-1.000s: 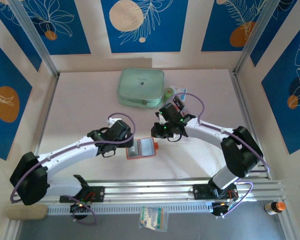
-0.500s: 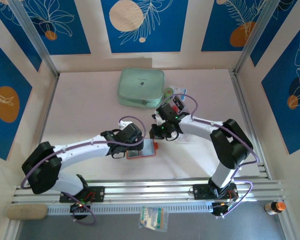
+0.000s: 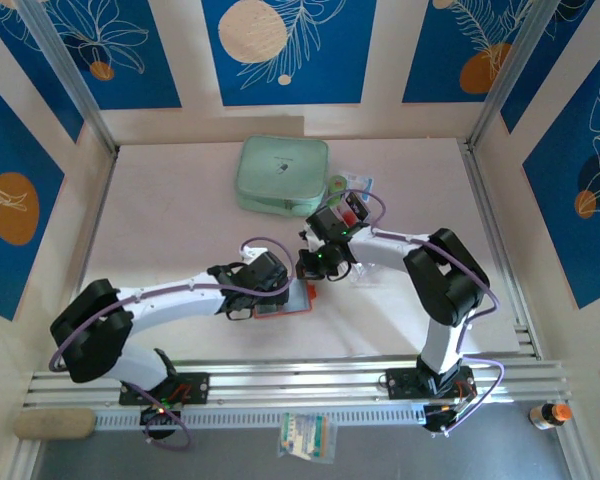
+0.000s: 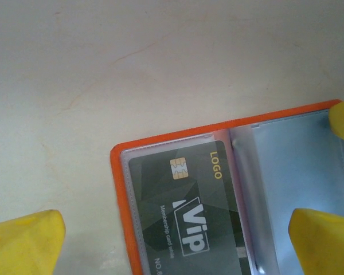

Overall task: Put the credit cards into the card holder
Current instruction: Flip over the card slot on the card holder.

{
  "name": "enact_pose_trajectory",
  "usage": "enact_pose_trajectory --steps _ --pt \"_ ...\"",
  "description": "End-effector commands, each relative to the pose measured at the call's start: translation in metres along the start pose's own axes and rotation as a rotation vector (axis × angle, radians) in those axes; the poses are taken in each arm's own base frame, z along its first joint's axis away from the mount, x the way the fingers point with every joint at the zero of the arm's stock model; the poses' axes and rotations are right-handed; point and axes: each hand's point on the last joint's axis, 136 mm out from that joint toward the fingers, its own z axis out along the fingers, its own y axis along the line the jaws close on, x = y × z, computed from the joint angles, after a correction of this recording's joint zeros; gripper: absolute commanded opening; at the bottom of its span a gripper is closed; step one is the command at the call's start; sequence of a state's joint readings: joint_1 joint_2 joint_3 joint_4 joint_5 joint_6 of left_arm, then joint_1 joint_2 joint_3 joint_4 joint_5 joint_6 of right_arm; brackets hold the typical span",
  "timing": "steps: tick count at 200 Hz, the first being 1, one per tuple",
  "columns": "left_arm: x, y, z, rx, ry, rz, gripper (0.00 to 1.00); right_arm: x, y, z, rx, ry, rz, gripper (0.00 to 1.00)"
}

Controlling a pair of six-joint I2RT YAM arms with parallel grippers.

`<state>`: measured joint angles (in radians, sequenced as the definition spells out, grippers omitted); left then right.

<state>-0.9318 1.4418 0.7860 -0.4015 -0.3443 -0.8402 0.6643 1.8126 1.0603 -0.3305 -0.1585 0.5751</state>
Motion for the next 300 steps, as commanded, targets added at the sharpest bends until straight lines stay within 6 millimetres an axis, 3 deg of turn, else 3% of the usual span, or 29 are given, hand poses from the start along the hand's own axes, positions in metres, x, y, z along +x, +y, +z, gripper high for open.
enact_pose_trajectory --steps 1,58,142,232,300 --pt "0.005 0.002 0.004 -0.018 0.005 0.017 1.00 0.004 0.007 0.006 -0.016 0.030 -0.025 0.01" --pt "0.009 0.003 0.010 -0.026 0.016 0.030 1.00 0.021 0.010 0.021 -0.019 0.069 -0.016 0.00" --pt "0.018 0.009 0.020 -0.052 0.037 0.046 1.00 0.021 0.019 0.025 -0.075 0.073 0.027 0.00" --pt "0.006 0.003 0.006 -0.011 -0.007 0.027 1.00 0.007 0.025 -0.016 -0.074 -0.016 -0.020 0.00" --pt "0.004 0.004 0.002 -0.010 -0.017 0.028 1.00 0.011 0.019 -0.001 -0.046 0.017 -0.031 0.00"
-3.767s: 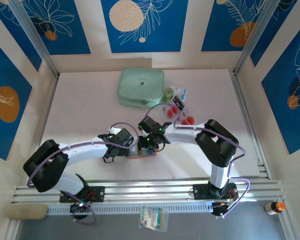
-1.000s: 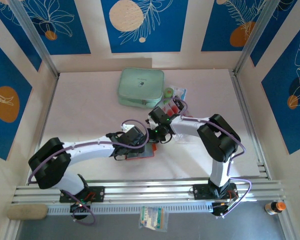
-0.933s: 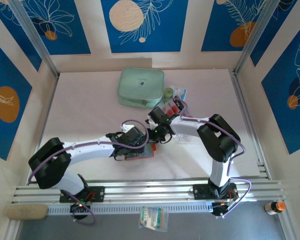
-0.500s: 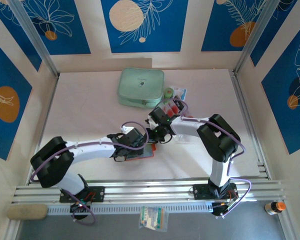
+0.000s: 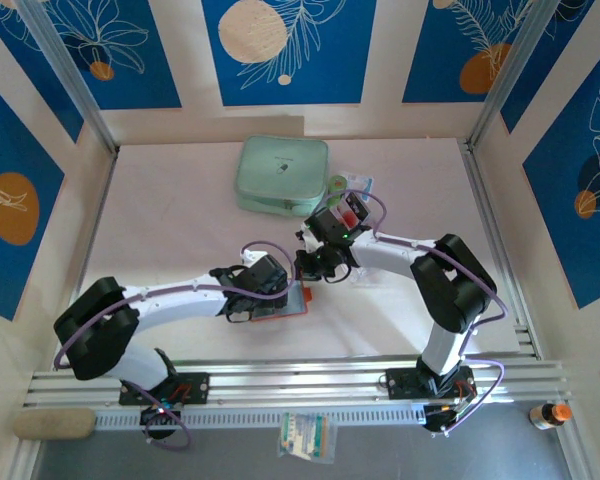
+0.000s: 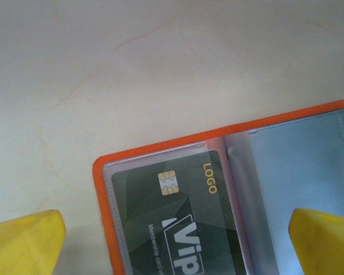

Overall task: Put the credit cards into the card holder
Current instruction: Flip over the card slot on the card holder.

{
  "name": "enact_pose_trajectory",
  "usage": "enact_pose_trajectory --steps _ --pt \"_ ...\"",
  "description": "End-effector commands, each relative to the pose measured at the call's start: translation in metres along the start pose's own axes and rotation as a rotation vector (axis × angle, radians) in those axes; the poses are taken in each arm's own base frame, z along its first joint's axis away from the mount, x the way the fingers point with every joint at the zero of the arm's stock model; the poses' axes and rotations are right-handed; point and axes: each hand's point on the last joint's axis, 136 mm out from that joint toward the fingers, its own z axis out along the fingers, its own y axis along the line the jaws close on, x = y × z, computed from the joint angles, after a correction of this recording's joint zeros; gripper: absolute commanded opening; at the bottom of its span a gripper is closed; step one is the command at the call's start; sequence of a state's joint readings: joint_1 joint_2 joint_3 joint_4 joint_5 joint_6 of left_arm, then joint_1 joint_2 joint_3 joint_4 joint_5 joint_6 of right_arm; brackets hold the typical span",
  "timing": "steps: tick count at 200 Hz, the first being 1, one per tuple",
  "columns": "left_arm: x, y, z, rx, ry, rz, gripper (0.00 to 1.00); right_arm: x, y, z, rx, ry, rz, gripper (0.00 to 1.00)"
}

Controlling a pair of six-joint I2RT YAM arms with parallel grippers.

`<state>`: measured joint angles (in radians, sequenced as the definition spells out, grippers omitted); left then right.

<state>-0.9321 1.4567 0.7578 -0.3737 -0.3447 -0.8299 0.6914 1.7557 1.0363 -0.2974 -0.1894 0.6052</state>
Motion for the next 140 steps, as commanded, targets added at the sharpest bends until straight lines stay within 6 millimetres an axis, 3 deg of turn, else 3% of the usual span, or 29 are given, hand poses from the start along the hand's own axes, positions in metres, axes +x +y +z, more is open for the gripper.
enact_pose_trajectory --steps 1,67,140 --pt "-0.004 0.000 -0.006 0.000 -0.027 0.013 1.00 0.006 -0.003 0.009 0.017 0.038 -0.009 0.00" --pt "0.000 0.003 -0.004 -0.005 -0.022 0.016 1.00 0.021 0.002 0.038 0.014 0.105 -0.016 0.00" --pt "0.009 0.010 0.005 -0.035 -0.001 0.037 1.00 0.018 0.004 0.036 -0.002 0.090 0.007 0.00"
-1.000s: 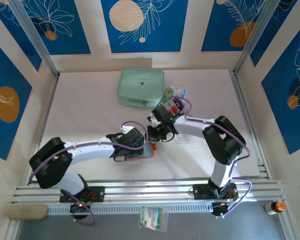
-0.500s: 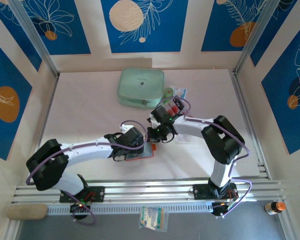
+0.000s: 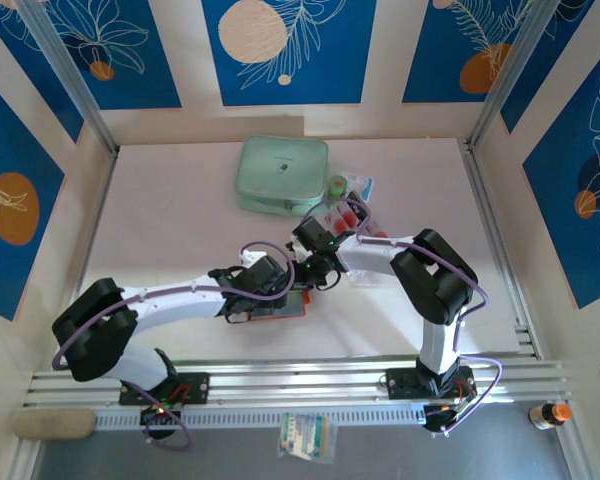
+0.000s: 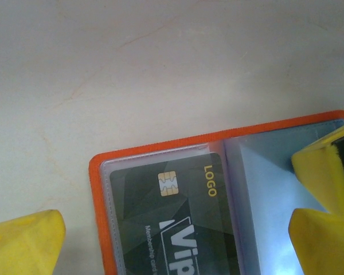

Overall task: Put the credit cards into the card holder
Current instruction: Flip over the card slot on the card holder.

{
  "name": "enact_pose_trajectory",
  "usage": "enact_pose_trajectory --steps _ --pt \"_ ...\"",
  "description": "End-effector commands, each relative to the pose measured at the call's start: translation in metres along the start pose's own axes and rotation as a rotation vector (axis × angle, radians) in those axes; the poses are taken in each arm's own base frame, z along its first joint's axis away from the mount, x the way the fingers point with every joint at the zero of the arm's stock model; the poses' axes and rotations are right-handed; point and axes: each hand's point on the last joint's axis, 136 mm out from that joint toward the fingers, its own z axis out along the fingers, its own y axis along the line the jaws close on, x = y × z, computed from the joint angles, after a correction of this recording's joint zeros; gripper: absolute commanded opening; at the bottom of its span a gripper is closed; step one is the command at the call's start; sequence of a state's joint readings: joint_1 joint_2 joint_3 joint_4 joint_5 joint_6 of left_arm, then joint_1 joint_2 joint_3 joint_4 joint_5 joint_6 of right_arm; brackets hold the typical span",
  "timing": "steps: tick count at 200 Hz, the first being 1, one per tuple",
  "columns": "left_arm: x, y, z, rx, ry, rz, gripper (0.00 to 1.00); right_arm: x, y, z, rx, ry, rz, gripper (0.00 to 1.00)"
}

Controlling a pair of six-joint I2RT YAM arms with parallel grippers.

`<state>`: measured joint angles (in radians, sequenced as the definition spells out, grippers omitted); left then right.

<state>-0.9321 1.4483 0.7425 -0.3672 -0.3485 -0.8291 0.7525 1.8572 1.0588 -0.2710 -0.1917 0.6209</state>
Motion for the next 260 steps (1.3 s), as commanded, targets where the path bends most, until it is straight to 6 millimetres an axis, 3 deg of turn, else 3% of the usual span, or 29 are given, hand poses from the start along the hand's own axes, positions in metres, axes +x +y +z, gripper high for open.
enact_pose_trajectory --steps 1,51,94,121,157,238,260 --pt "0.007 0.007 0.005 -0.032 0.001 0.037 1.00 0.001 0.002 0.003 -0.018 0.015 0.018 0.00" --pt "0.018 0.017 0.014 -0.071 0.022 0.065 0.99 -0.001 0.004 0.000 -0.020 0.006 0.019 0.00" --pt "0.021 0.017 0.016 -0.060 0.026 0.068 0.92 -0.008 0.008 -0.024 -0.008 -0.065 0.016 0.00" --pt "0.022 0.018 0.015 -0.050 0.017 0.056 0.91 -0.004 0.005 -0.029 -0.011 -0.088 0.053 0.05" --pt "0.021 0.019 0.013 -0.048 0.005 0.051 0.89 0.002 -0.001 -0.022 -0.012 -0.087 0.093 0.15" --pt "0.019 0.018 0.013 -0.035 -0.005 0.050 0.88 0.005 -0.008 0.003 -0.016 -0.025 0.123 0.18" --pt "0.019 0.017 0.012 -0.031 -0.009 0.046 0.88 0.007 -0.006 0.005 -0.027 -0.015 0.126 0.25"
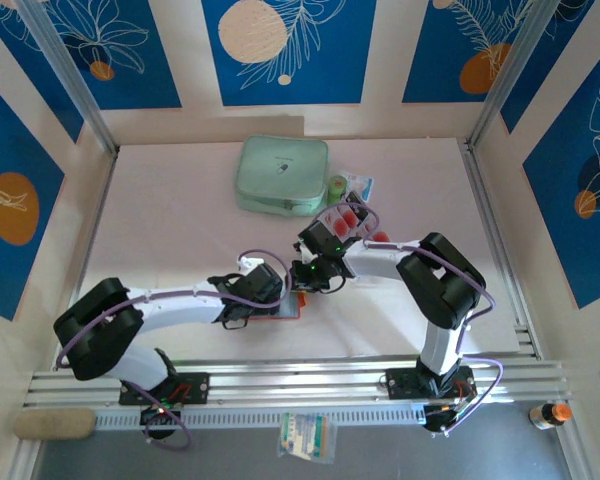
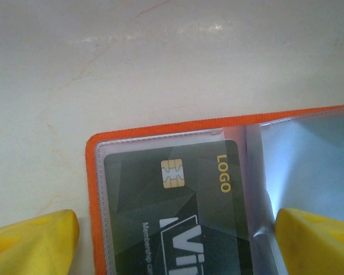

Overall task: Put the credit cards into the card holder
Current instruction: Flip over the card slot on the card holder.

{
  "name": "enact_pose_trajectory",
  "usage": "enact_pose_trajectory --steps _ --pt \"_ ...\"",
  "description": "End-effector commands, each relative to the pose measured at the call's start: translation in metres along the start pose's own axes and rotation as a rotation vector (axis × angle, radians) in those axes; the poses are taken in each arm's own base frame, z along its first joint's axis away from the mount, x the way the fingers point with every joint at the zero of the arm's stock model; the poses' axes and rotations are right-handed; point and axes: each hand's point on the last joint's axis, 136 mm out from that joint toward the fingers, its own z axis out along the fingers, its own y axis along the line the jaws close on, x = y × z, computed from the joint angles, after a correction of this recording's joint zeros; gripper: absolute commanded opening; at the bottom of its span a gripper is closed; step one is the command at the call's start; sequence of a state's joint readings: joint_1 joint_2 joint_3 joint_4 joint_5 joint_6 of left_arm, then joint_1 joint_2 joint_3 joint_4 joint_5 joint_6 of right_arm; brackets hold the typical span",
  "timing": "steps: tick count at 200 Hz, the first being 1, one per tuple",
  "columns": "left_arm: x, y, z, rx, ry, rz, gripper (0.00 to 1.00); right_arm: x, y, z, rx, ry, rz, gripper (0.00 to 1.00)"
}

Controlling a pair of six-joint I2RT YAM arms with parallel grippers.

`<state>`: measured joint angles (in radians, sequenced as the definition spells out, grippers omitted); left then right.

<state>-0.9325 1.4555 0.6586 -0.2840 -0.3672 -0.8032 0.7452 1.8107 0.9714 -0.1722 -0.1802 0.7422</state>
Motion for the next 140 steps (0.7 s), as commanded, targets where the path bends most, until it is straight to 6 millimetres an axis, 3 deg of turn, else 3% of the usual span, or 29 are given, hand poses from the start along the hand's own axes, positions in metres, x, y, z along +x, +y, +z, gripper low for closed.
enact_pose_trajectory --steps 1,77,115,140 --pt "0.005 0.005 -0.002 -0.012 -0.002 0.017 0.88 0.005 -0.001 0.008 -0.004 0.038 0.025 0.25" --pt "0.000 0.004 -0.007 0.000 -0.020 0.014 0.88 0.001 0.021 0.003 -0.127 0.058 0.059 0.26" --pt "-0.014 0.004 -0.025 0.016 -0.067 -0.002 0.94 -0.001 0.035 -0.014 -0.145 0.035 0.041 0.28" --pt "-0.026 0.009 -0.042 0.019 -0.112 -0.016 0.98 -0.001 0.049 -0.024 -0.154 0.023 0.021 0.35"
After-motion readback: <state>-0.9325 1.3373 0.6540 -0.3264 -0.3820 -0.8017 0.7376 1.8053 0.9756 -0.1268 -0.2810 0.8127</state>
